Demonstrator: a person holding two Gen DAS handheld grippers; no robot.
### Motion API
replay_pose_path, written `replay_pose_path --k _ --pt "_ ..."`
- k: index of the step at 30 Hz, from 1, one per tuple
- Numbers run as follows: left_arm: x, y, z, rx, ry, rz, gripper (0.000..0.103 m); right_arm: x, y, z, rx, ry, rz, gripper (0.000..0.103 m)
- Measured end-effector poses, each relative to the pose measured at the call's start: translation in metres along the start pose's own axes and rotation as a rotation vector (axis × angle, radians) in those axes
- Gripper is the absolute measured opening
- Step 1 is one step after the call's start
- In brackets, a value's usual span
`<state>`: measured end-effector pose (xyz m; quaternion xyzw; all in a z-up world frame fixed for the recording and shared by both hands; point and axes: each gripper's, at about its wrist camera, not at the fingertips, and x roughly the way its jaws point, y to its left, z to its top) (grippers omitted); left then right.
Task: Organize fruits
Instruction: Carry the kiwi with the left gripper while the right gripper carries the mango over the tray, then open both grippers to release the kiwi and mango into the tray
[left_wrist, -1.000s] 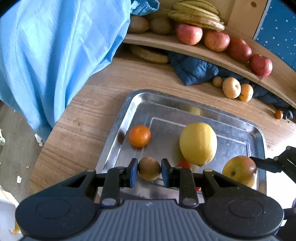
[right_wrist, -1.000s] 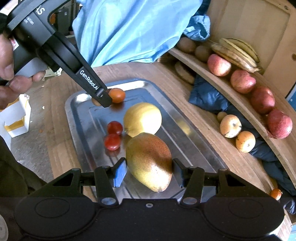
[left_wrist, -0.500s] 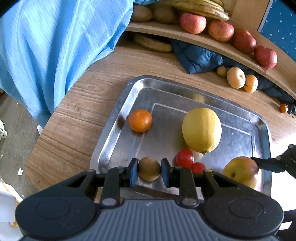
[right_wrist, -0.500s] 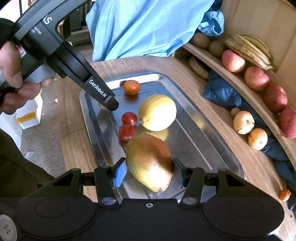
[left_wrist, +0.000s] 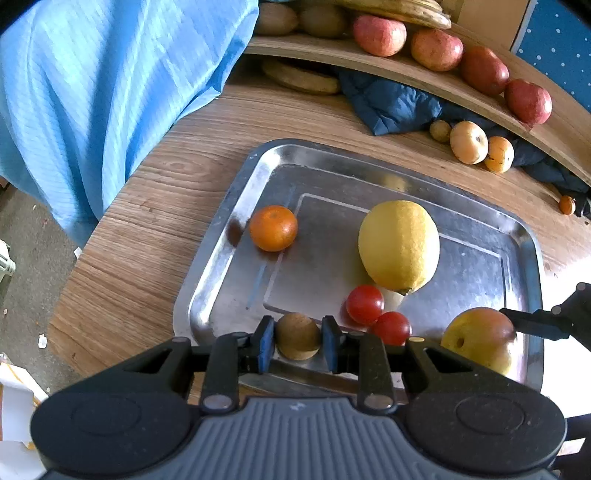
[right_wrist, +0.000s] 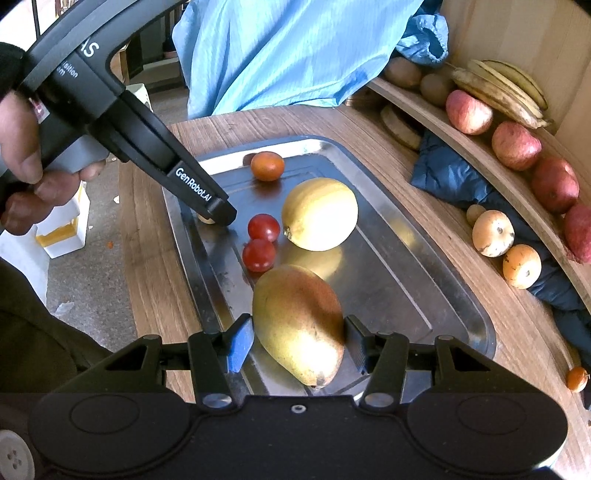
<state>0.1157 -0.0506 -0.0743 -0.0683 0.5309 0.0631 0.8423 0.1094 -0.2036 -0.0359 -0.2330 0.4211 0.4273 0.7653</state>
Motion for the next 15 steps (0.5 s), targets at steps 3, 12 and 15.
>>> replay_pose_path --k 3,12,15 --pt "0.0000 -0.0013 -0.0005 0.006 0.000 0.001 0.031 -0.0004 -0.0008 -0.0008 0.009 0.000 0.003 0.055" --pt "-0.0026 -0.0064 -0.0015 0.034 0.002 0.001 0.050 -0.0030 -0.0037 -0.0047 0.044 0.000 -0.008 0.056" --pt "-0.0062 -0.0080 -0.0011 0.046 -0.005 0.002 0.062 -0.0048 -0.0050 -0.0064 0.060 -0.002 -0.007 0.056"
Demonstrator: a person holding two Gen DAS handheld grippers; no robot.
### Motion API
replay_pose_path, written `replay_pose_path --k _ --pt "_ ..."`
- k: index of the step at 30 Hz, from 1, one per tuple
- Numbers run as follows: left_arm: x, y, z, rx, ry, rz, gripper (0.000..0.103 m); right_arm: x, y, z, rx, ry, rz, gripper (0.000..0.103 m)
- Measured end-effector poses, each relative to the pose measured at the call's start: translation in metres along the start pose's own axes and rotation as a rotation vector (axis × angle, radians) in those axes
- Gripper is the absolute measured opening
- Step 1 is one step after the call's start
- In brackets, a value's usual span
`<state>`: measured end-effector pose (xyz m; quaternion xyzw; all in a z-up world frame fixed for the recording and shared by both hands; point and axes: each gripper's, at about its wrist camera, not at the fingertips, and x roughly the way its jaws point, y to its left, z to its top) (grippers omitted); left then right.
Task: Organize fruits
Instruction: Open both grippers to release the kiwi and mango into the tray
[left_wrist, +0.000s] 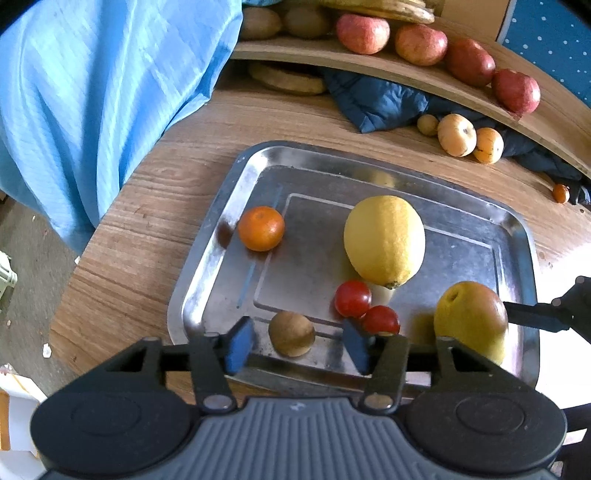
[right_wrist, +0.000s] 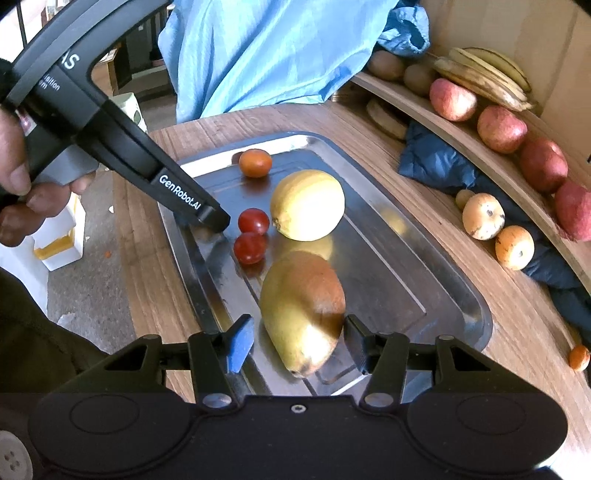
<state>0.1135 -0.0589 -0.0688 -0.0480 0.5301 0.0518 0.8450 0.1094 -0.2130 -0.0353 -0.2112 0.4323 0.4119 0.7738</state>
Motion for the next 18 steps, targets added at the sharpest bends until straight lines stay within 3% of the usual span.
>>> replay_pose_path --k 4,7,10,18 --pt "-0.008 -0.003 0.000 0.044 0.000 -0.009 0.083 -0.002 -0.001 -0.002 0.019 -0.004 0.000 0.065" --pt "-0.014 -0.003 -0.003 0.088 0.012 -0.020 0.090 -0.006 -0.003 -0.003 0.042 -0.010 -0.007 0.076" --pt "-0.017 -0.003 -0.006 0.115 0.033 -0.020 0.095 -0.011 -0.007 -0.004 0.072 -0.023 -0.008 0.086" --pt "-0.016 -0.015 -0.008 0.229 0.086 0.013 0.102 -0.022 -0.013 -0.010 0.139 -0.028 -0.030 0.097"
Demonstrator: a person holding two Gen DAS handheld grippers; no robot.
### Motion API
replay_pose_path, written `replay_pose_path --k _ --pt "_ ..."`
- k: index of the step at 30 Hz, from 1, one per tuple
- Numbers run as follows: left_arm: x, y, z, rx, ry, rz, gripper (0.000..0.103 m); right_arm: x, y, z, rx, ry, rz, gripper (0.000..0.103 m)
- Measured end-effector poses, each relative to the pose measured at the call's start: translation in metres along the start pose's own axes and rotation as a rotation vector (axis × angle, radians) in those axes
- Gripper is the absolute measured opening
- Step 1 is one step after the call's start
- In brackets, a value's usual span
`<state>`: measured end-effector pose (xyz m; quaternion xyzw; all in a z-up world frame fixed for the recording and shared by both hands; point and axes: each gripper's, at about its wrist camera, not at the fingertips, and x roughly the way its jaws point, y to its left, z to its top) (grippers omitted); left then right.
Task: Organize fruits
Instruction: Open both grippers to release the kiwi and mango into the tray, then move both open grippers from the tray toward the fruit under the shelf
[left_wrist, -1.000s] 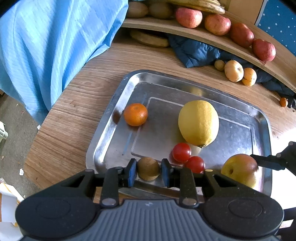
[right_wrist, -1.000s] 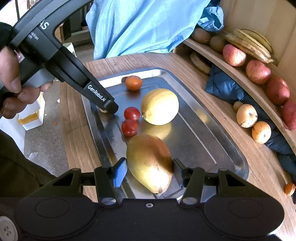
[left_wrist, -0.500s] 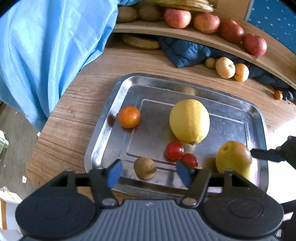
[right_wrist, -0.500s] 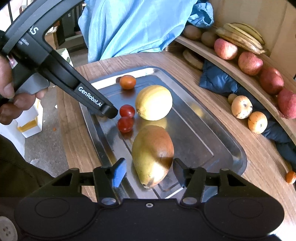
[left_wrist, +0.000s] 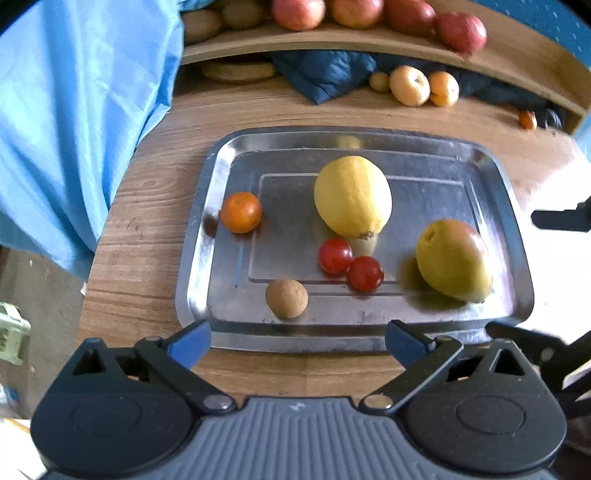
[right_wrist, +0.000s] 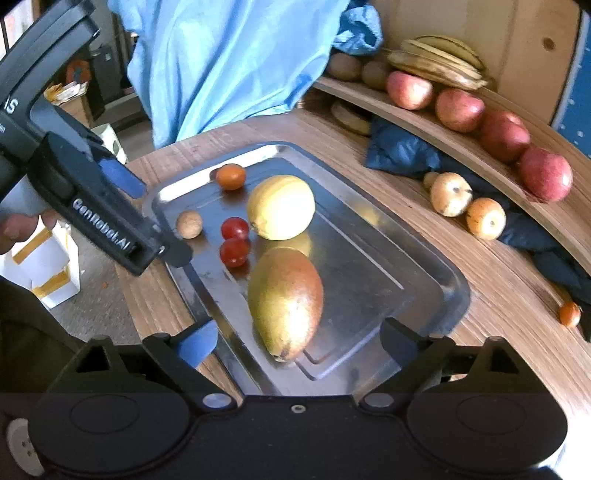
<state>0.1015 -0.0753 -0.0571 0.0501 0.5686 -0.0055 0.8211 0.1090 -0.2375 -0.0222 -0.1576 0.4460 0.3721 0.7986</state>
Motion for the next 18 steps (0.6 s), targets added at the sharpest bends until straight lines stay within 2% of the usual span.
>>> replay_pose_path --k 5,18 --pt "-0.002 -0.011 0.006 0.064 0.007 0.005 0.102 -0.006 -0.006 -0.004 0.039 0.012 -0.052 0.102" --pt "-0.013 -0.026 0.034 0.146 -0.047 -0.005 0.102 -0.017 -0.024 -0.015 0.163 0.013 -0.164 0.102"
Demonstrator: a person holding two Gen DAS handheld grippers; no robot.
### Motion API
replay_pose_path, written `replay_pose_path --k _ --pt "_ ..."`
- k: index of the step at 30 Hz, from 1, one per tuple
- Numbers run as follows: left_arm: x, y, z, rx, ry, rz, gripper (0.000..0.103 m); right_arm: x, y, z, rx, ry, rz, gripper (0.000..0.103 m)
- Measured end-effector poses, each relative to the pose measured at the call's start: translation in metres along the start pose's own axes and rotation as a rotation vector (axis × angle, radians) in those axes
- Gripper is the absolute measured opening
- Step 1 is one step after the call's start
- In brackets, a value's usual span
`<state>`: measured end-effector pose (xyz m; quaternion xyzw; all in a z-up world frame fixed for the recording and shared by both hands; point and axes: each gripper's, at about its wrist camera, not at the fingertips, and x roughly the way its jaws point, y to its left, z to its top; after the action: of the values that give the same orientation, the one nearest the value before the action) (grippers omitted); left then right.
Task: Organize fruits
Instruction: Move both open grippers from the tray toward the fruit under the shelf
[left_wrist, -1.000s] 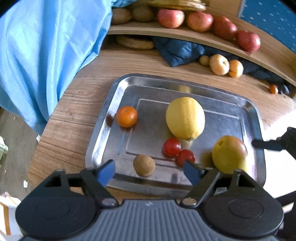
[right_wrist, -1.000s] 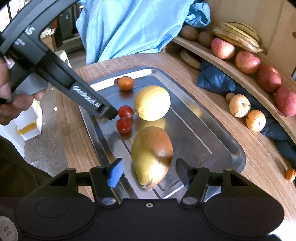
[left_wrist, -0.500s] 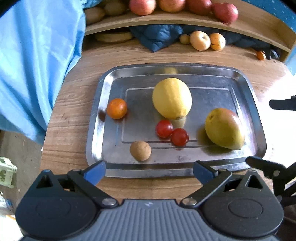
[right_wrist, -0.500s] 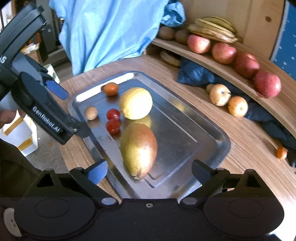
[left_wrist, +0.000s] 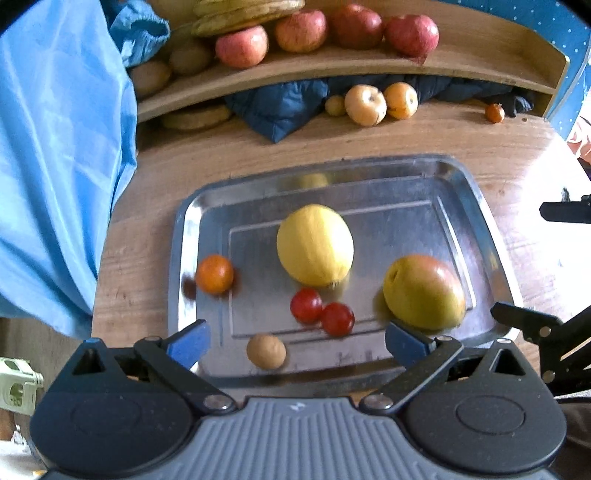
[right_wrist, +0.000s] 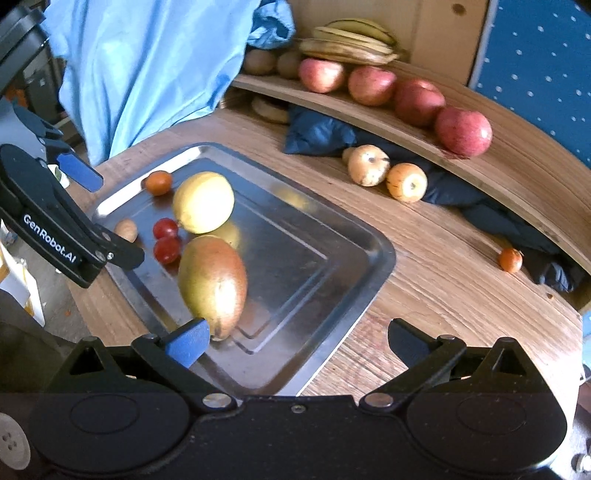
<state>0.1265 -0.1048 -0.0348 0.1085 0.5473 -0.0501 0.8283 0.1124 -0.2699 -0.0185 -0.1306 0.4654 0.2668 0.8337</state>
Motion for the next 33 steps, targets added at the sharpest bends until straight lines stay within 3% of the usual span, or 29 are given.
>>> replay_pose_path --k 15,33 --pt "0.017 0.006 0.044 0.048 -0.082 -0.049 0.102 0.014 -0.013 0.017 0.078 -0.009 -0.074 0.102" --pt "0.049 0.018 0.086 0.065 -0.116 -0.075 0.102 0.037 -0.022 0.037 0.169 -0.005 -0.151 0.102"
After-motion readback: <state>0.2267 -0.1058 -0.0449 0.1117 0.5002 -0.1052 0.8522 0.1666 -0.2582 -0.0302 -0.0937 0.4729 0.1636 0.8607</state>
